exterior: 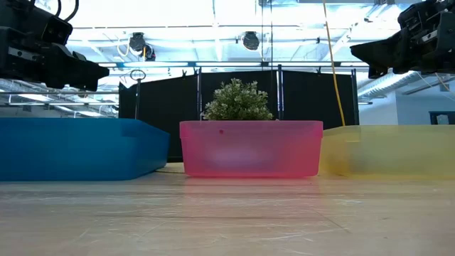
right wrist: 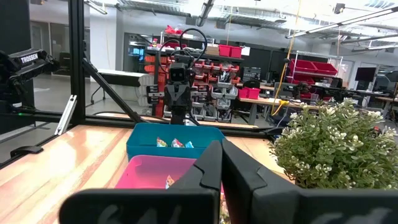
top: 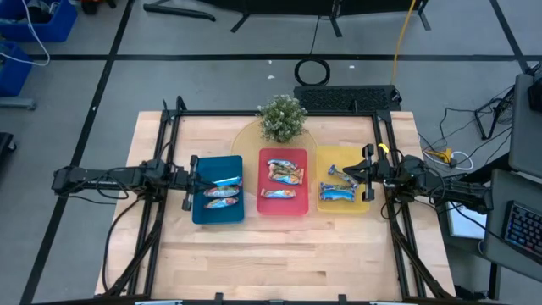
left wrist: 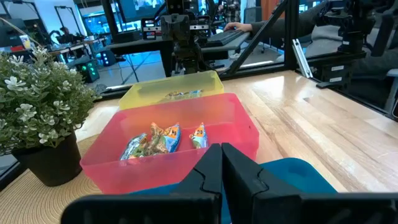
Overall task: Pick and place Granola Bars by type
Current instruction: Return to Home Position
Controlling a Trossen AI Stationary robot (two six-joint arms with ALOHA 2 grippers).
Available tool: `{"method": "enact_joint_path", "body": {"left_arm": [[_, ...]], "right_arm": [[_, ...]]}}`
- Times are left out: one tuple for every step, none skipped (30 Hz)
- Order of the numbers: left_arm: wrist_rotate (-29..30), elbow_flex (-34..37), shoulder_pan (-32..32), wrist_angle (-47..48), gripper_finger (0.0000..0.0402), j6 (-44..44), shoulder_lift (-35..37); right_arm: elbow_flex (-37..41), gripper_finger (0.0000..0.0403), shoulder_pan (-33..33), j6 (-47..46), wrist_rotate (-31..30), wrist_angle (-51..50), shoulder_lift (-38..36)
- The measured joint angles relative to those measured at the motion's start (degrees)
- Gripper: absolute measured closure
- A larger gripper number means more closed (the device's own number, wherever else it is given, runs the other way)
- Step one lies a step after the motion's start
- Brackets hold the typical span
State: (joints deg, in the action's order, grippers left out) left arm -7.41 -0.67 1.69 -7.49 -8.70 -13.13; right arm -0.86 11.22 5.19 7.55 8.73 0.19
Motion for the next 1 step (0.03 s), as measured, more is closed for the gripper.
{"method": "enact_joint_path", "body": {"left_arm": [[0.0, 0.0, 0.0, 0.0, 0.0387, 0.0, 0.0]], "right_arm": [[0.0, 0.0403, 0.0, 0.0, 0.0, 0.0, 0.0]]}}
